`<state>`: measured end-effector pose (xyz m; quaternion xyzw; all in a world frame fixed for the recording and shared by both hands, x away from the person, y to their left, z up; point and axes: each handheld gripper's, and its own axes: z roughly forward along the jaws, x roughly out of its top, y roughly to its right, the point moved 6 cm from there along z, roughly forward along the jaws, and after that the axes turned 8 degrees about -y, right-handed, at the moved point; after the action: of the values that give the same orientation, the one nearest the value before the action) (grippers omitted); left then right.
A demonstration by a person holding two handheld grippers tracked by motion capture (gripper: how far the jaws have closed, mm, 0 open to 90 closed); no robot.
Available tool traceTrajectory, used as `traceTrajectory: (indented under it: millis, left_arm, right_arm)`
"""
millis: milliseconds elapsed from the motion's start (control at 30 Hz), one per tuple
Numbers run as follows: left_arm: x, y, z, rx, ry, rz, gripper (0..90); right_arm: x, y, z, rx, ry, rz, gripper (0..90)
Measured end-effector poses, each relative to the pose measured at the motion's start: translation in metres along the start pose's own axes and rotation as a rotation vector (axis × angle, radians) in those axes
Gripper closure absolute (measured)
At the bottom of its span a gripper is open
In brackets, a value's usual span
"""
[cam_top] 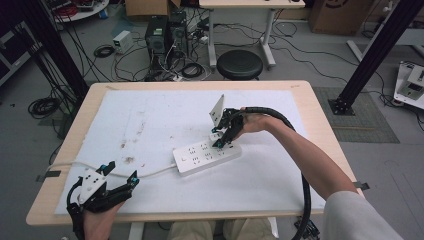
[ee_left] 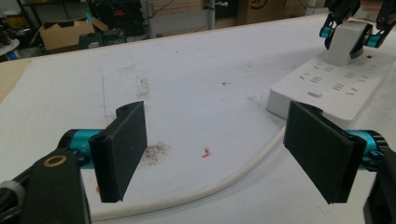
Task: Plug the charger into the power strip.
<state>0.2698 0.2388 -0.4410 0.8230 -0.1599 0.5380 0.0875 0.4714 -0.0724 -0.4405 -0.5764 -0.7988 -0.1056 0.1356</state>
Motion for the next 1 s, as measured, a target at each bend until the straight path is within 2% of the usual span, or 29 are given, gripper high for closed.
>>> traceTrajectory:
  millis: [167,267,733,1000]
  left_arm:
    - [-0.002,-0.0017,-0.0028,0.002,0.006,-0.007,21.5]
    - [-0.0039,-0.0033,-0.0045,0.006,0.007,-0.012,21.5]
    - [-0.0042,-0.0064,-0.0031,0.008,0.015,-0.021,21.5]
    - [-0.0043,-0.0059,-0.0024,0.006,0.013,-0.018,21.5]
  right_arm:
    - [-0.0006,-0.0021,0.0001,-0.022,0.009,0.012,63.9]
    - [-0.0017,-0.0009,0.0008,-0.007,0.025,0.018,63.9]
    - [-0.0013,-0.0001,0.0004,-0.005,0.037,-0.008,63.3]
    - [-0.0012,-0.0001,0.0001,0.002,0.036,-0.002,62.9]
